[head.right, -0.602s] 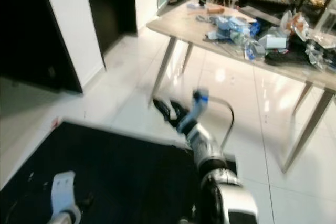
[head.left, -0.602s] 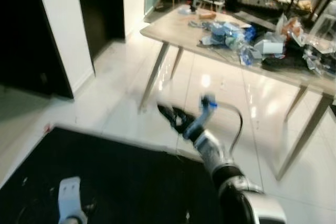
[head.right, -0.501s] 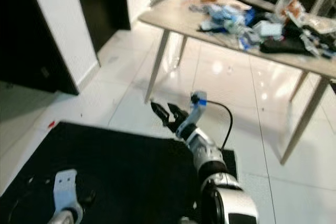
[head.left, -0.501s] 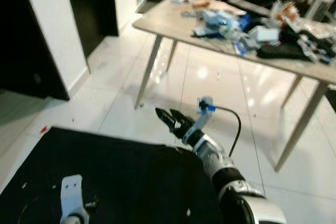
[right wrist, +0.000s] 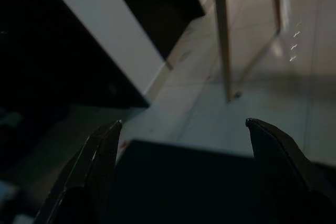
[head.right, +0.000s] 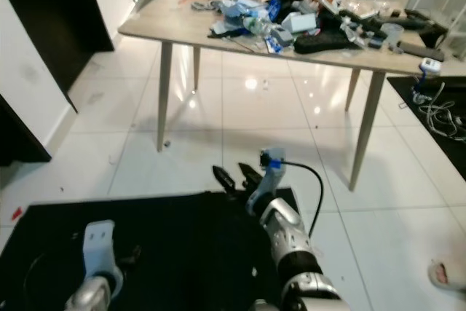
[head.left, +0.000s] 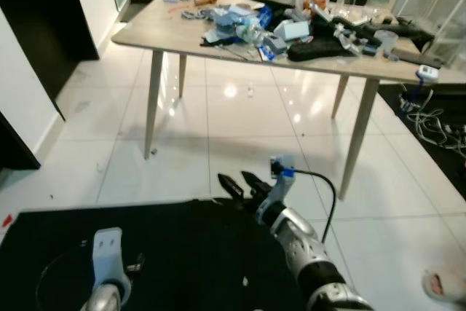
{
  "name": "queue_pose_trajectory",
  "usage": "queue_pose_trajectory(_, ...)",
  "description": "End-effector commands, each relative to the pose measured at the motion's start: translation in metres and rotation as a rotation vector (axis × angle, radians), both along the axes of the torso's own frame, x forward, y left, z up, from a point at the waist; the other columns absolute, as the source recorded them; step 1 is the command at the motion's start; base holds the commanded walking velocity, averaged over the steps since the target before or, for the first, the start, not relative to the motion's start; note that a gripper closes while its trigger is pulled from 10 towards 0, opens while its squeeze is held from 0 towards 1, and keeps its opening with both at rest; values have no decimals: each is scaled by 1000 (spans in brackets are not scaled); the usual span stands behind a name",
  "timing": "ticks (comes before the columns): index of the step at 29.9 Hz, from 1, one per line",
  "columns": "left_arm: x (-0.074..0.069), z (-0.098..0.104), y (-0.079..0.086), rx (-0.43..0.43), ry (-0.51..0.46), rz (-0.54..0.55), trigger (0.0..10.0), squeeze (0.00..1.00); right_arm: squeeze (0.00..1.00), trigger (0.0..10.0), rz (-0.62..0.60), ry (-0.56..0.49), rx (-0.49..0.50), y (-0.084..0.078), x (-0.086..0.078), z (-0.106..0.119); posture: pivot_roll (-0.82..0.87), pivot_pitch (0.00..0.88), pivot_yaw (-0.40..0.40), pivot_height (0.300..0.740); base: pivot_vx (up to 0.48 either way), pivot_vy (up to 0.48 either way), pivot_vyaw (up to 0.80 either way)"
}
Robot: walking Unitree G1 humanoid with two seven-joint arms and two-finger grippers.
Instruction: Picking trash to rubbish bin
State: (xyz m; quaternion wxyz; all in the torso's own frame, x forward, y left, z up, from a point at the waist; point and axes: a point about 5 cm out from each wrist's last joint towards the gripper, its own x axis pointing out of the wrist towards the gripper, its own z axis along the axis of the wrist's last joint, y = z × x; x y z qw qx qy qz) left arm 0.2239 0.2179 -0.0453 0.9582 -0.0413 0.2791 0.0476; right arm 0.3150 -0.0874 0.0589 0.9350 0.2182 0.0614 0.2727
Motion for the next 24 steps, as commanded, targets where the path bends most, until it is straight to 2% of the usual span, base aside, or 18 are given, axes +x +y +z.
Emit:
queue_pose_trajectory(1,-6,-5,-6,-12,14,-31,10000,0,0,10000,-40,-66,-78,-3,10,13,57,46,9,740,0,0,0)
queue_pose_trajectory(2,-6,-5,-6,-12,14,-31,10000,0,0,10000,-40,-66,-78,-3,10,13,57,46,9,740,0,0,0)
queue_pose_trajectory(3,-5,-4,-7,-17,7,-41,10000,0,0,10000,-54,-91,-119,-6,13,17,57,46,9,740,0,0,0)
queue_pose_trajectory(5,-3,-3,-10,-22,-9,-51,10000,0,0,10000,-132,-153,-210,-18,27,34,53,49,10,740,131,0,0)
queue_pose_trajectory(7,-2,-2,-12,-28,-17,-56,10000,0,0,10000,-184,-202,-251,-26,36,49,51,49,10,740,281,0,0)
queue_pose_trajectory(9,-2,-2,-12,-28,-17,-56,10000,0,0,10000,-184,-202,-251,-26,36,49,51,49,10,740,300,0,0)
queue_pose_trajectory(11,-1,-2,-14,-34,-22,-60,10000,0,0,10000,-203,-269,-279,-28,46,68,47,49,10,740,321,0,0)
queue_pose_trajectory(14,0,-1,-16,-43,-28,-63,10000,0,0,10000,-197,-309,-297,-25,51,79,47,50,6,740,335,0,0)
queue_pose_trajectory(20,-1,-2,-16,-49,-21,-61,10000,0,0,10000,-199,-332,-303,-21,53,85,49,50,2,740,367,0,0)
queue_pose_trajectory(24,-9,-7,-10,-52,13,-40,10000,0,0,10000,-222,-324,-312,-21,53,83,48,49,2,740,387,0,0)
